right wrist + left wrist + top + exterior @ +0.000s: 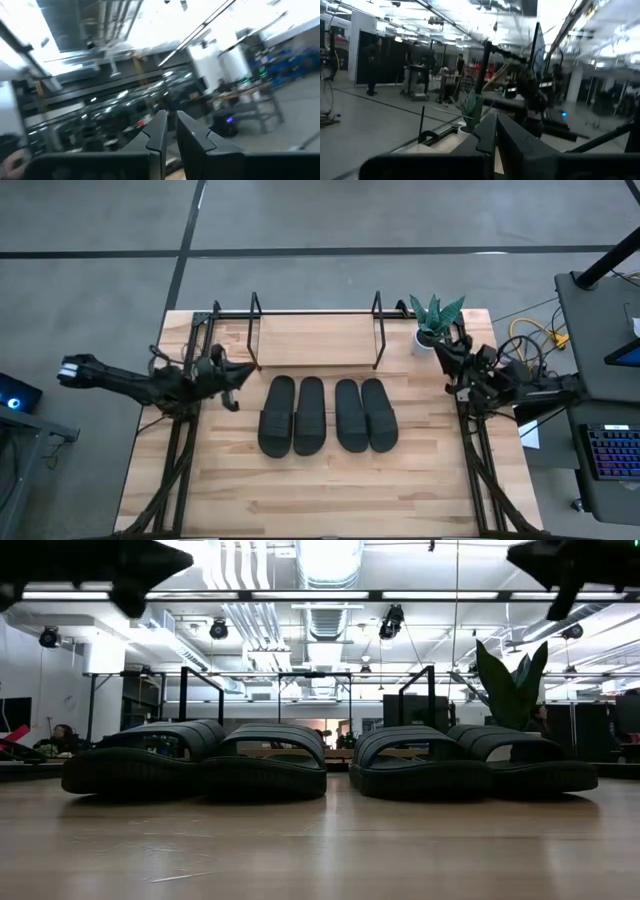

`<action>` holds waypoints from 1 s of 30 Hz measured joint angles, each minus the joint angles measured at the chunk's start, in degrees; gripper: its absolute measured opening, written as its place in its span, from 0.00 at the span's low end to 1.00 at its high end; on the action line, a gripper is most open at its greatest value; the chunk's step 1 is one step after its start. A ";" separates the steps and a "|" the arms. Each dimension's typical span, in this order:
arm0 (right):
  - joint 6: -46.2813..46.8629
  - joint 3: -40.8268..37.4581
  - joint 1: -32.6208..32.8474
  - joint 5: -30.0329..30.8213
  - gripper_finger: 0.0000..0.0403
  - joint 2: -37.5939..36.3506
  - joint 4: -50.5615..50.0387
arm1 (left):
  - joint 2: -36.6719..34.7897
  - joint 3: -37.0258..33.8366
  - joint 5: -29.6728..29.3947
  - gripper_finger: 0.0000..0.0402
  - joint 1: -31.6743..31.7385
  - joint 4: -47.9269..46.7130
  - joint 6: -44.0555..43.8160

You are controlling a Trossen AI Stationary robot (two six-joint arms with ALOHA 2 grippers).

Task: Pick and place slides into the shelf
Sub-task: Put the black slide on the shelf

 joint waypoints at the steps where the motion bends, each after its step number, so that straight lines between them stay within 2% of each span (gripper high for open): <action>1: 1.40 1.76 0.00 -0.38 0.08 1.71 -1.77 | 3.03 2.12 0.00 0.00 0.28 0.02 1.22; 6: 2.57 12.16 -0.13 -0.18 0.08 13.60 -8.82 | 15.81 12.84 0.00 0.00 2.33 -0.58 14.84; 9: 1.30 19.44 -0.17 1.23 0.08 21.47 -10.87 | 20.66 18.77 -0.24 0.00 3.98 -0.01 16.69; 13: -3.86 29.68 -0.22 1.53 0.08 28.85 -19.55 | 22.62 22.45 -3.15 0.00 5.94 -0.26 9.43; 16: -6.25 37.17 -0.22 0.66 0.08 32.86 -29.58 | 21.07 22.56 -3.38 0.00 6.80 -0.73 3.96; 18: -5.92 41.94 -0.22 0.60 0.08 35.29 -35.67 | 19.22 22.29 -2.83 0.00 6.78 -2.19 3.66; 23: -4.77 51.49 -0.21 0.60 0.08 40.29 -46.58 | 16.50 22.73 8.96 0.00 6.74 -2.41 3.03; 25: -4.09 54.69 -0.19 0.56 0.08 42.06 -50.24 | 15.70 22.88 13.33 0.00 6.73 -2.24 -0.28; 28: -2.95 58.96 -0.19 0.56 0.08 44.59 -54.74 | 15.32 22.74 16.54 0.00 6.73 -2.39 -8.60; 30: -3.07 61.41 -0.19 0.54 0.08 46.04 -57.51 | 15.50 22.71 16.69 0.00 6.73 -2.23 -12.97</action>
